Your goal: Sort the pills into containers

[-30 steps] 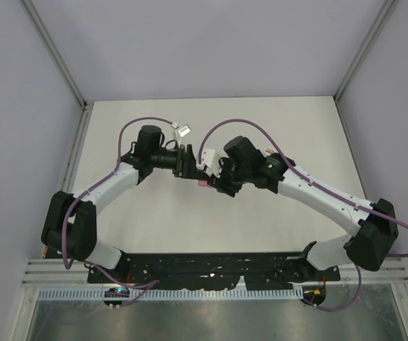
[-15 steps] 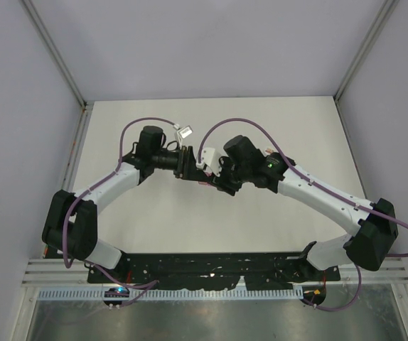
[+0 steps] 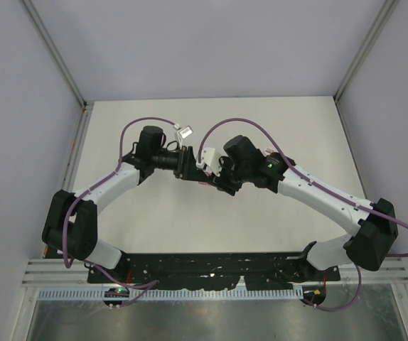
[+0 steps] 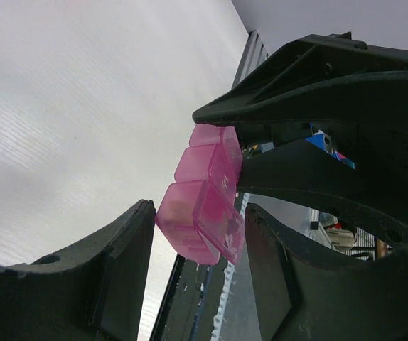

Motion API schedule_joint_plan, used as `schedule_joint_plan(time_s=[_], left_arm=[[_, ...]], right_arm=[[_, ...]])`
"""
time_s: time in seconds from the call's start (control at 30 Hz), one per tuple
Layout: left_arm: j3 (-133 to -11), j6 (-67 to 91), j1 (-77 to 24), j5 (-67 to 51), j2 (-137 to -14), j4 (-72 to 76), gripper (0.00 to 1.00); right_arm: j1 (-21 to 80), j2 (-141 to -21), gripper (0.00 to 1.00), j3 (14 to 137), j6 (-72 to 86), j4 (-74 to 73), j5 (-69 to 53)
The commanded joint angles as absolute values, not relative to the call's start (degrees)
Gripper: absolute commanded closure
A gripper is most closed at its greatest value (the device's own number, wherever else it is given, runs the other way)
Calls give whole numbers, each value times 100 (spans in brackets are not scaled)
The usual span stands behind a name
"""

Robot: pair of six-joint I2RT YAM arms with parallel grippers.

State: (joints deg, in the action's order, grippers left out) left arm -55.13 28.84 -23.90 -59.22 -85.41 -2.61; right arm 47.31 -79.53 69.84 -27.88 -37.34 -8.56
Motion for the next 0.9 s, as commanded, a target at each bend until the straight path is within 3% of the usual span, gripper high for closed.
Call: schedule_joint_plan(time_s=[0.0, 0.87], left_arm=[[-5467, 2760, -2399, -6064, -8508, -228, 44], [-5432, 2725, -2408, -6091, -8508, -193, 53]], right_arm=[[4764, -7919, 88, 7198, -2733, -3524, -765], [4764, -7945, 88, 7233, -2716, -3524, -729]])
